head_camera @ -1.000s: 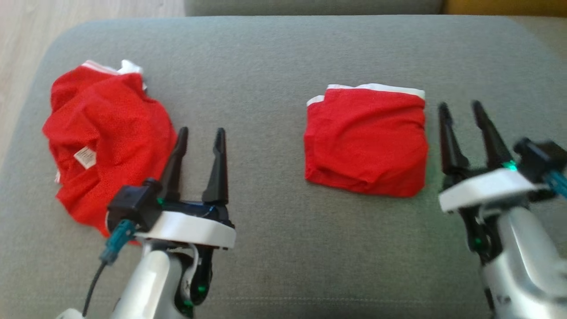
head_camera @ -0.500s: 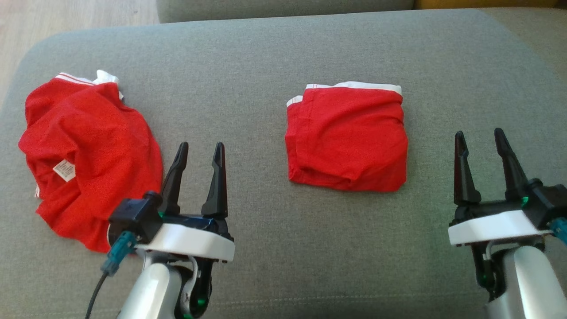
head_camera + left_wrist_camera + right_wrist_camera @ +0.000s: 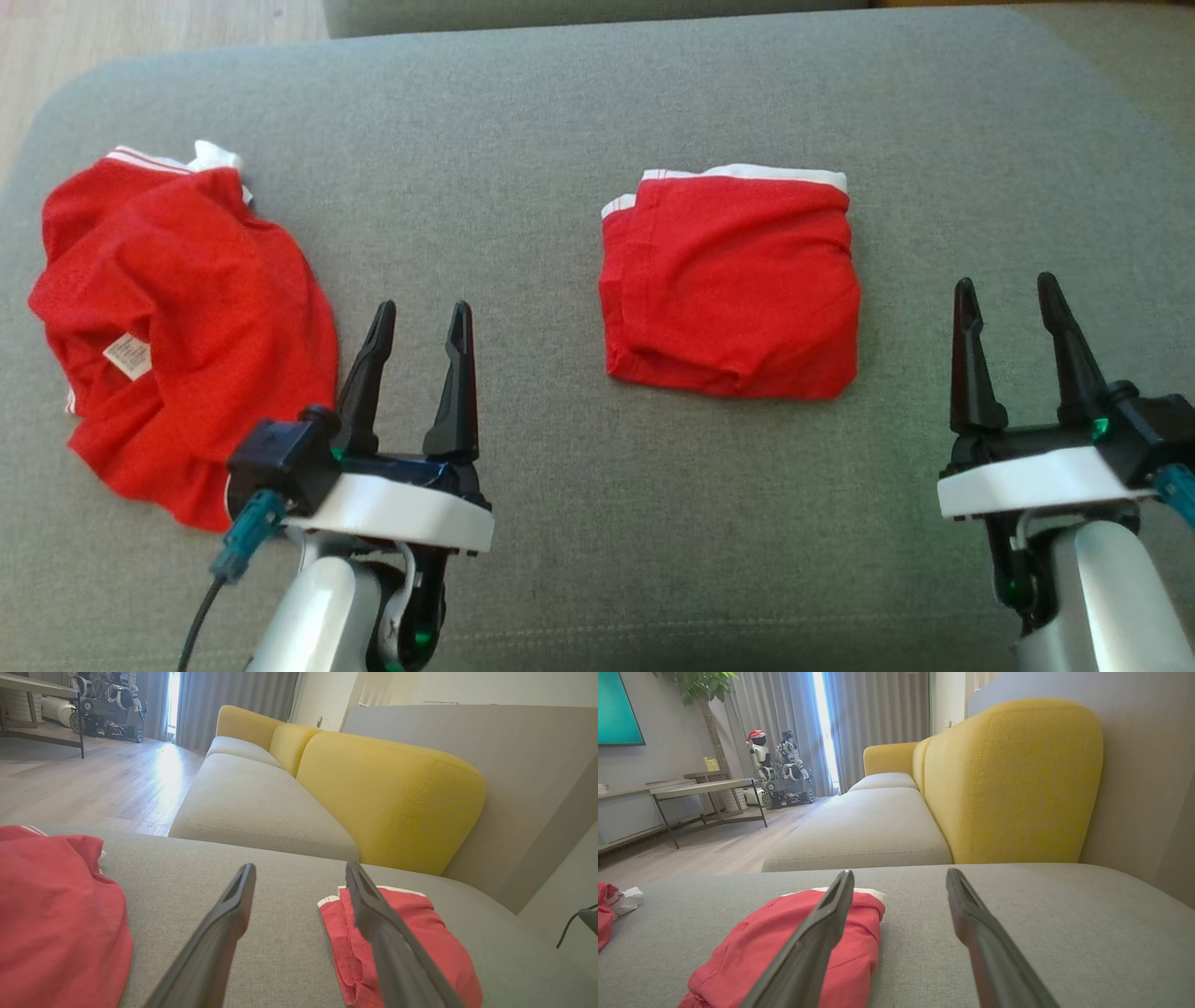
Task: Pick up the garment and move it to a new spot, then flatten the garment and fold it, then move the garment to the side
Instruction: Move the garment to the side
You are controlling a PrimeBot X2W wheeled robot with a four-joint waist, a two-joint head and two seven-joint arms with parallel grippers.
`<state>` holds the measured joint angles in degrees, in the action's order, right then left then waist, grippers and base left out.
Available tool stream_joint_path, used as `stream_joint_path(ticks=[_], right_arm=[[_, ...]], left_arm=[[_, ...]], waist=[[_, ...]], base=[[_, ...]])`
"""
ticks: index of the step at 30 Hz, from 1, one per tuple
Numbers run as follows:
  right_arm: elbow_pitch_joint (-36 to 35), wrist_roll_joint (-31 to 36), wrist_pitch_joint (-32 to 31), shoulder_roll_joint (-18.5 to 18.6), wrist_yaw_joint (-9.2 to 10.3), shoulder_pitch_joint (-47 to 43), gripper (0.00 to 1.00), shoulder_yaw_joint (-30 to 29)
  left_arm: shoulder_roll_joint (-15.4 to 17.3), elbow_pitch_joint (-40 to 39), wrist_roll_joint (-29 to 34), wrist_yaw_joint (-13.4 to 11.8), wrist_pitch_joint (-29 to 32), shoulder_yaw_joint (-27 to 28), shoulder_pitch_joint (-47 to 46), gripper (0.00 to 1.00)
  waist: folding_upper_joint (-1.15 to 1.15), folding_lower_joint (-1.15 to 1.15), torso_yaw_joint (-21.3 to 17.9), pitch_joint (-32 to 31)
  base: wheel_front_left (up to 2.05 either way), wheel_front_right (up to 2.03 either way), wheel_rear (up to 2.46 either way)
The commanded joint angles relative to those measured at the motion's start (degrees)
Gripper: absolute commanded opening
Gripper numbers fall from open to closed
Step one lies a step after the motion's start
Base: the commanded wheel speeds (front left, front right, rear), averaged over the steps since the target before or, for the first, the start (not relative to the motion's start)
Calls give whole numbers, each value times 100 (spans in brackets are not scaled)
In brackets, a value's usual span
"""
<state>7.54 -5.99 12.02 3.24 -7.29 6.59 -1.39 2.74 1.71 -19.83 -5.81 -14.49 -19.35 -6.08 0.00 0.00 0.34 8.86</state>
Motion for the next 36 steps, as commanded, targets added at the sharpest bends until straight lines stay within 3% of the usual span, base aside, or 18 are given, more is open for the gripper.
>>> stream_joint_path(ticks=[1,9,32,33,34,35,36], right_arm=[[-167,-24,7,-14,-20,260,100,136],[219,-199,-182,-24,-20,584,100,198],[2198,-1048,-962,-20,-20,1889,100,337],[2262,-1044,-970,-6,-20,1917,47,386],[2328,-1020,-977,23,-20,1947,11,415],[2380,-945,-957,81,-20,1980,0,451],[2427,-829,-916,155,-20,2013,0,485]], left_arm=[[14,-241,28,28,-51,220,-232,100],[14,-259,39,68,-51,157,-347,100],[14,-324,23,63,-51,-40,-724,100],[14,-323,21,60,-51,-49,-731,100],[14,-323,19,57,-51,-55,-738,100],[14,-321,16,53,-51,-58,-746,100],[14,-318,14,49,-51,-58,-753,100]], waist=[[0,0,11,55],[0,0,135,267],[0,0,654,976],[0,0,666,984],[0,0,676,993],[0,0,685,1000],[0,0,688,1003]], base=[[0,0,0],[0,0,0],[0,0,0],[0,0,0],[0,0,0],[0,0,0],[0,0,0]])
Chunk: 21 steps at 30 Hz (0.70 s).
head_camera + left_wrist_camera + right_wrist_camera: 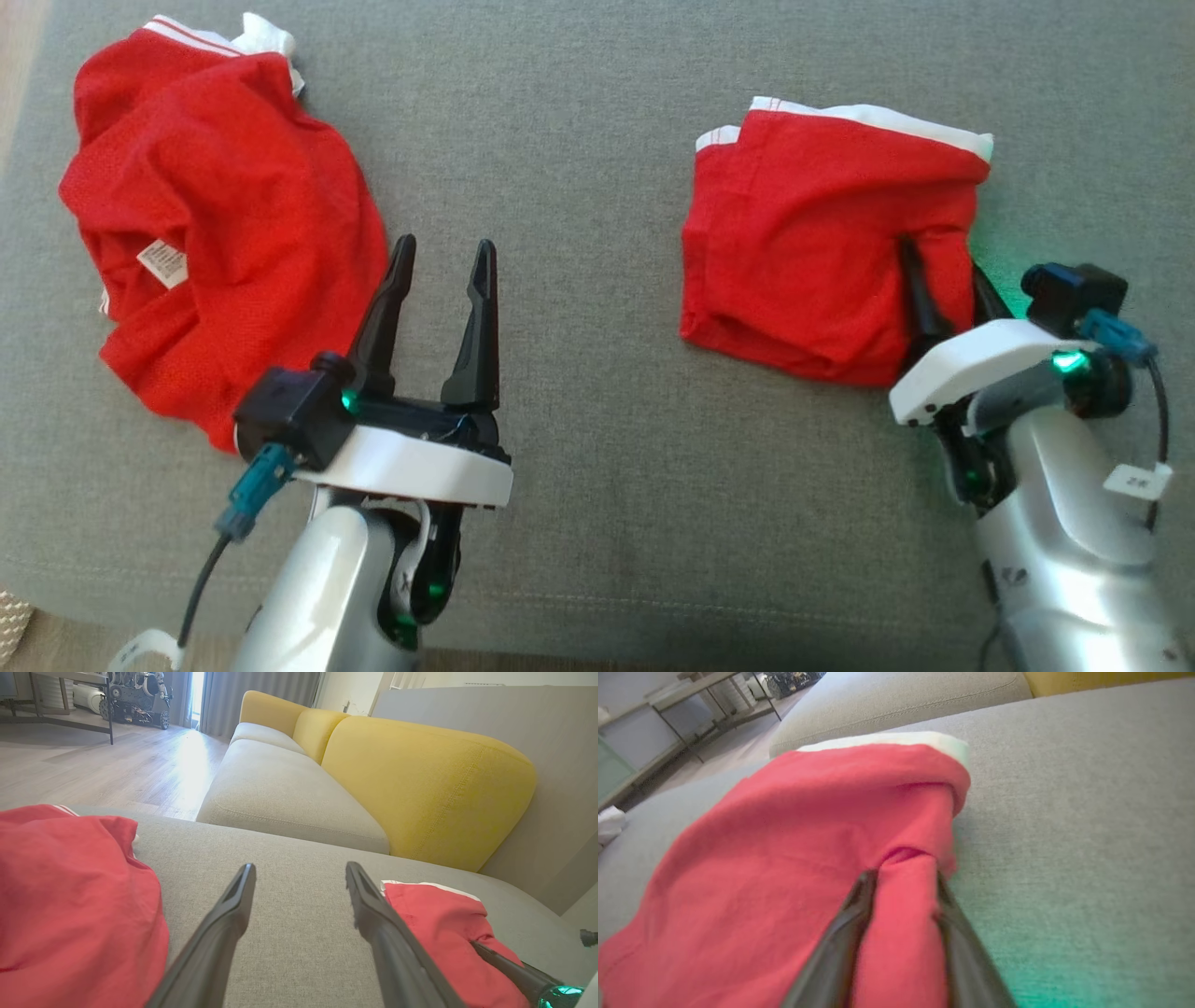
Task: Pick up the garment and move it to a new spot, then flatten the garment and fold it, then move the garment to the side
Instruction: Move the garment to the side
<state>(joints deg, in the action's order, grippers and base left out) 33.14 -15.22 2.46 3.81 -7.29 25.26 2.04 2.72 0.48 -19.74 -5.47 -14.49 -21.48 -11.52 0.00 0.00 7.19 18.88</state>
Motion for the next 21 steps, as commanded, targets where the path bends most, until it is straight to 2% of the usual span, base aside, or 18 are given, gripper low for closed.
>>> stream_joint_path(ticks=[1,6,11,21], right_arm=[[-91,236,100,181,-20,179,0,174],[28,642,298,462,-20,367,0,273],[2,822,233,797,-20,503,0,487],[-70,749,-270,2152,-20,999,0,745]], left_arm=[[16,-193,3,12,-51,157,-215,100],[16,-196,8,-9,-51,195,-230,100],[16,-224,4,1,-51,205,-280,100],[16,-377,201,131,-51,116,-663,100]], waist=[[0,0,3,1],[0,0,-84,-18],[0,0,-210,-28],[0,0,-669,264]], base=[[0,0,0],[0,0,0],[0,0,0],[0,0,0]])
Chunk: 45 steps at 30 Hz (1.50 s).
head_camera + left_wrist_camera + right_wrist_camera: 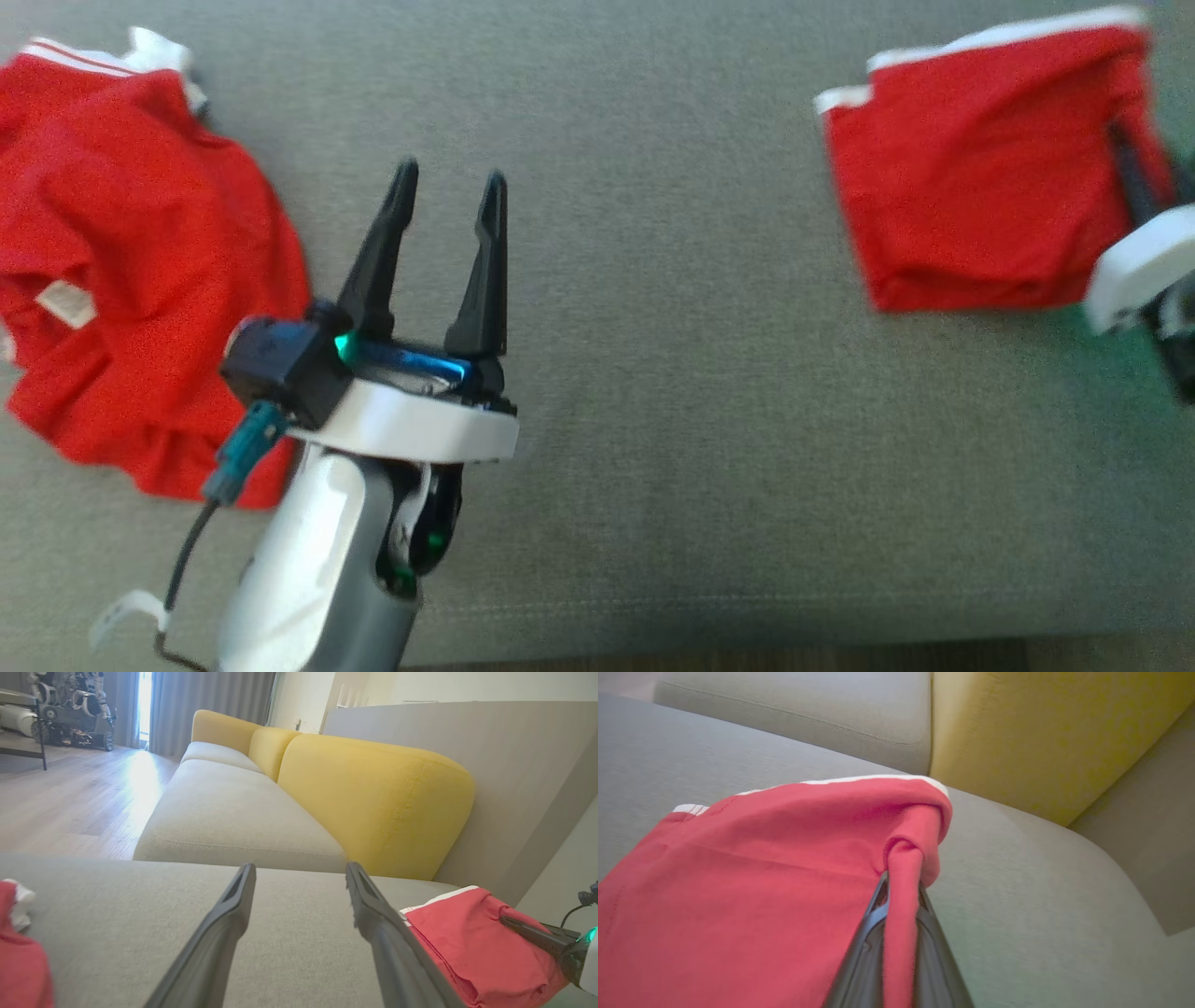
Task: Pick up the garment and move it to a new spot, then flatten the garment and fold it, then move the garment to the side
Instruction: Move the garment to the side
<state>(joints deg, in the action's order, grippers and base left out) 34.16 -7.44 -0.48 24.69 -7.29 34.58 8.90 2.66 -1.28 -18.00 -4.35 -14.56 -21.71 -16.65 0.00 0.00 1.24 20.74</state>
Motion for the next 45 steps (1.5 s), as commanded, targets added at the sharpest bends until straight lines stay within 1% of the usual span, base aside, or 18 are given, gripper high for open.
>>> stream_joint_path(ticks=[1,2,6,10,14,16,18,22,24,25,26,27,31,36,42,45], right_arm=[[-163,-85,-67,298,-20,176,0,12],[-163,-85,-67,298,-20,176,0,12],[-81,-164,-221,647,-20,368,0,-163],[-7,-132,-359,831,-20,531,0,-392],[70,6,-437,935,-20,632,0,-671],[108,110,-417,975,-20,662,0,-817],[75,132,-425,879,-20,659,0,-832],[68,363,-443,848,-20,627,0,-1065],[112,365,-402,805,-20,608,0,-1182],[123,387,-389,777,-20,597,44,-1238],[113,425,-383,739,-20,574,78,-1275],[109,434,-381,696,-20,554,100,-1328],[108,416,-357,594,-20,513,100,-1443],[-28,444,-360,453,-20,449,100,-1447],[-419,445,-408,179,-20,354,100,-1272],[-767,371,-445,-31,-20,267,100,-1140]], left_arm=[[21,-230,76,59,-44,148,-288,100],[21,-230,76,59,-44,148,-288,100],[21,-270,143,128,-44,158,-519,100],[21,-310,176,164,-44,142,-679,100],[21,-337,195,176,-44,112,-761,100],[21,-337,204,187,-44,95,-781,100],[21,-330,204,198,-44,90,-791,100],[21,-323,185,197,-44,86,-781,100],[21,-309,167,201,-44,90,-774,100],[21,-300,159,203,-44,95,-766,100],[21,-291,151,202,-44,101,-755,100],[21,-283,142,200,-44,107,-742,100],[21,-253,99,179,-44,125,-672,100],[21,-238,42,143,-44,122,-572,100],[21,-228,-38,93,-44,142,-412,100],[21,-258,-95,41,-44,168,-322,100]], waist=[[0,0,-171,184],[0,0,-171,184],[0,0,-346,356],[0,0,-469,518],[0,0,-522,659],[0,0,-525,712],[0,0,-521,742],[0,0,-487,769],[0,0,-463,755],[0,0,-454,739],[0,0,-446,718],[0,0,-436,693],[0,0,-402,563],[0,0,-376,376],[0,0,-334,34],[0,0,-277,-182]], base=[[0,0,0],[0,0,0],[0,0,0],[0,0,0],[0,0,0],[0,0,0],[0,0,0],[0,0,0],[0,0,0],[0,0,0],[0,0,0],[0,0,0],[0,0,0],[0,0,0],[0,0,0],[0,0,0]])
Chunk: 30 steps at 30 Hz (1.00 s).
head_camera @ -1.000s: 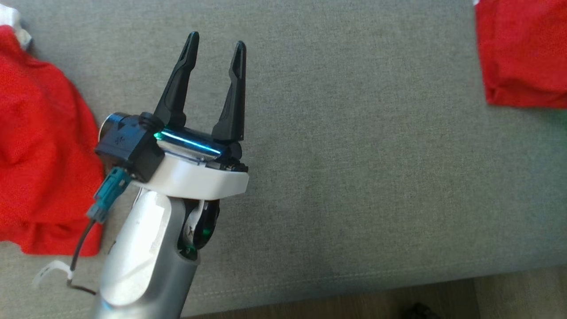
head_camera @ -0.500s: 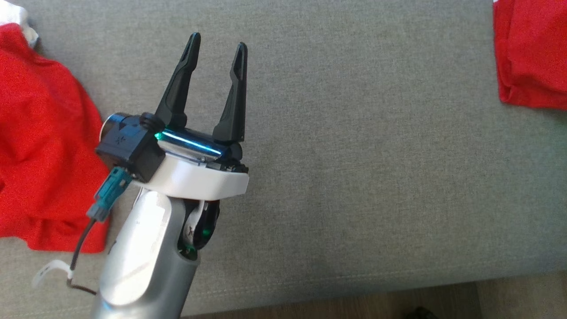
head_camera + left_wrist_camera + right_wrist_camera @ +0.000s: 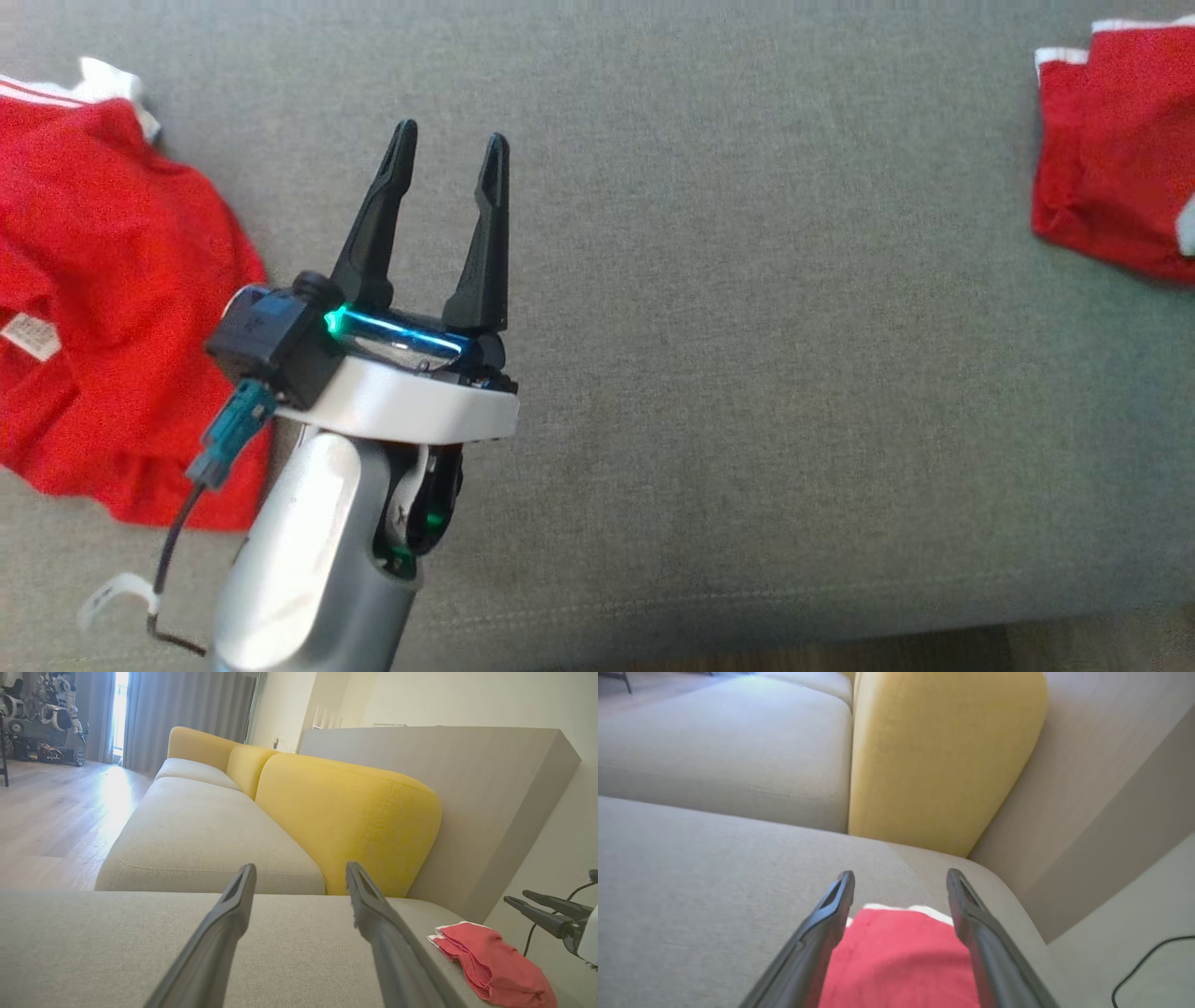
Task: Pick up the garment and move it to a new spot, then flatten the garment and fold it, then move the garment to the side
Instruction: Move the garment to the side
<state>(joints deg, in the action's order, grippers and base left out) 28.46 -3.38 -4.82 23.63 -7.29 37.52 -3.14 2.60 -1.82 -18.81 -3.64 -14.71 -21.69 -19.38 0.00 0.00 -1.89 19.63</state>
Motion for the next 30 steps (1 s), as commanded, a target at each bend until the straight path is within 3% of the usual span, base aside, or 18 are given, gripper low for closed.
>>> stream_joint_path(ticks=[1,15,26,30], right_arm=[[-287,-65,-20,15,-20,-56,100,96],[-1619,-488,358,-973,-20,-1094,100,534],[-1884,-468,1246,-1807,-20,-2247,100,426],[-1928,-377,1471,-1943,-20,-2537,100,437]], left_arm=[[28,-209,-27,-41,-29,178,-26,100],[28,-238,-103,-175,-29,421,383,100],[28,-97,-61,-195,-29,594,1010,100],[28,-14,-49,-165,-29,615,1203,100]], waist=[[0,0,52,-123],[0,0,399,-752],[0,0,524,-1158],[0,0,509,-1199]], base=[[0,0,0],[0,0,0],[0,0,0],[0,0,0]])
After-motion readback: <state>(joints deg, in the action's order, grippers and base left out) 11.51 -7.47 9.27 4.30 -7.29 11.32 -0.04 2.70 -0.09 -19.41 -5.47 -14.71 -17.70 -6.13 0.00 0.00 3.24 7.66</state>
